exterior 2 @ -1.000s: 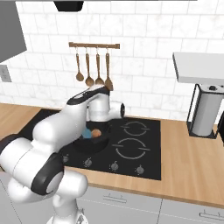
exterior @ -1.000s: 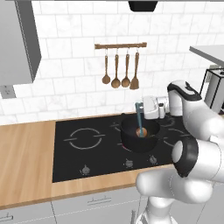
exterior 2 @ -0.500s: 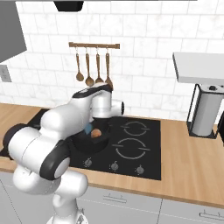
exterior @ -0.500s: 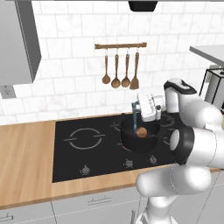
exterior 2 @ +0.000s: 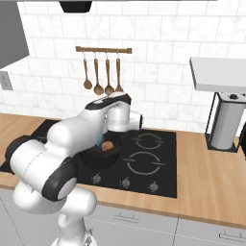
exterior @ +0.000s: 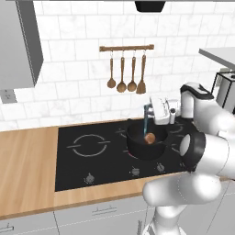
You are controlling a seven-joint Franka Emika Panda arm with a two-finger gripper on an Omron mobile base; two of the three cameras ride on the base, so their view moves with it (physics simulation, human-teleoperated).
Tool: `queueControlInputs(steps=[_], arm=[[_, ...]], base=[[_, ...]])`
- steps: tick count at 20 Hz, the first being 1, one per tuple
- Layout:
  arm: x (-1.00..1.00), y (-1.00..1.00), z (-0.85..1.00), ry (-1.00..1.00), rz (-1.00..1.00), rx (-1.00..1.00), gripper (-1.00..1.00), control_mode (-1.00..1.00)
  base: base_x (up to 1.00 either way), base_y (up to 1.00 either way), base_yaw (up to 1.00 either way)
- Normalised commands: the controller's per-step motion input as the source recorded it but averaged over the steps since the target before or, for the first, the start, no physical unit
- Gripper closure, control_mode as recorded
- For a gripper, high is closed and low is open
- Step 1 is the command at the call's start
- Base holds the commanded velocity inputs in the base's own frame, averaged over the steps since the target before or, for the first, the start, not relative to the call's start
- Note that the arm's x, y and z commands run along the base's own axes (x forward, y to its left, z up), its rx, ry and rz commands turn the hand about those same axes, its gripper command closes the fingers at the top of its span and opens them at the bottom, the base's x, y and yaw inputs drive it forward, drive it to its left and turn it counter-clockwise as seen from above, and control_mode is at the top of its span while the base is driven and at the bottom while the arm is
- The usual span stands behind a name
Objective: Put the onion and sweet potato in the pot. Retrieve the spatula and lightly stir the vegetables in the pot.
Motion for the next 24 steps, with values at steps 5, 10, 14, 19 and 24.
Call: queueControlInputs(steps=[5, 10, 14, 19, 24], arm=[[-0.31, -0.17, 0.76, 0.03, -0.12, 0.24, 1.00, -1.00], [0.02, -0.47, 0.09, 0.11, -0.21, 0.00, 1.00, -1.00], [0.00, -0.26, -0.43, 0.21, -0.13, -0.01, 1.00, -1.00], [0.00, -0.20, -0.11, 0.16, -0.11, 0.00, 1.00, -1.00], [0.00, -0.13, -0.09, 0.19, -0.10, -0.01, 1.00, -1.00]], base=[[0.00, 0.00, 0.00], [0.00, 0.00, 0.00], [0.00, 0.00, 0.00], [0.00, 0.00, 0.00], [0.00, 0.00, 0.00]])
